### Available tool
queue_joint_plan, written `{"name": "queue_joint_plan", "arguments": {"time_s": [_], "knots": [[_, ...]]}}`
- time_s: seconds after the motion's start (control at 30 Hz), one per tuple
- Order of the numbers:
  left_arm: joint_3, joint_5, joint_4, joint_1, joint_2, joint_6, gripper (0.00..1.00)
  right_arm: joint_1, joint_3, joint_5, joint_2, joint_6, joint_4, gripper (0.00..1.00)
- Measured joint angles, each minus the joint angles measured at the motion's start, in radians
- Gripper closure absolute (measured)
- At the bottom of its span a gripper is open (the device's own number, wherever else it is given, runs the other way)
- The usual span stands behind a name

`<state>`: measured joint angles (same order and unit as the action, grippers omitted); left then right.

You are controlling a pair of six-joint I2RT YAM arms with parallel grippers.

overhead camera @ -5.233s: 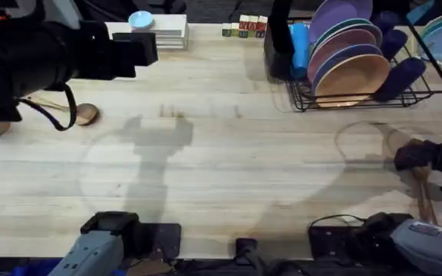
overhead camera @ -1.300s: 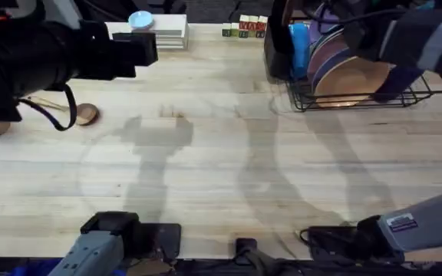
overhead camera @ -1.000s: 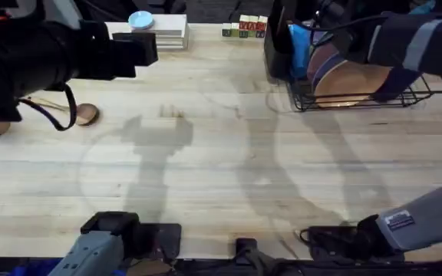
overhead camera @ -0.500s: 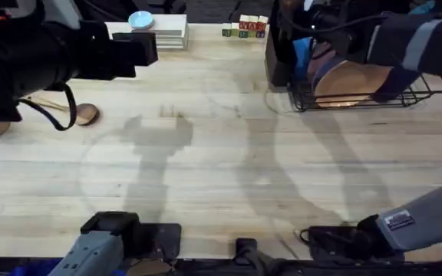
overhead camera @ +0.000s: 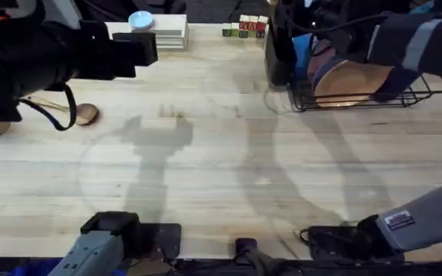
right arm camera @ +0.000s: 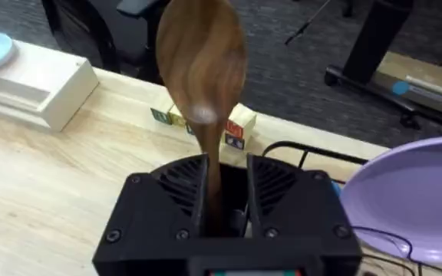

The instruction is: Pick up the spoon on the table one by one and put them onto the rack

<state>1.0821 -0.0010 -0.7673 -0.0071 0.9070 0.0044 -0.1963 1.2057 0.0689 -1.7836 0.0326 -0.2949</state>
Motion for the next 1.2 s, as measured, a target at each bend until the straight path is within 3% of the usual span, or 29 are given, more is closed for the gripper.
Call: {"name": "queue_joint_plan", "arguments": {"time_s": [0.07,0.13,0.33,0.5,0.87,0.9,1.2], "knots": [[0.000,0.000,0.000,0.000,0.000,0.000,0.007,0.000,0.001,0.000,0.000,0.002,-0.010,0.688],[0.000,0.000,0.000,0.000,0.000,0.000,0.007,0.000,0.002,0.000,0.000,0.006,-0.012,0.597],[0.000,0.000,0.000,0.000,0.000,0.000,0.007,0.000,0.002,0.000,0.005,0.013,-0.011,0.573],[0.000,0.000,0.000,0.000,0.000,0.000,0.007,0.000,0.003,0.000,0.066,0.016,0.046,0.476],[0.000,0.000,0.000,0.000,0.000,0.000,0.007,0.000,0.004,0.000,0.302,0.049,0.454,0.170],[0.000,0.000,0.000,0.000,0.000,0.000,0.008,0.000,0.004,0.000,0.361,0.058,0.555,0.012],[0.000,-0.019,-0.009,0.000,0.000,0.000,0.007,0.000,0.005,0.000,0.599,0.065,0.853,0.006]]}}
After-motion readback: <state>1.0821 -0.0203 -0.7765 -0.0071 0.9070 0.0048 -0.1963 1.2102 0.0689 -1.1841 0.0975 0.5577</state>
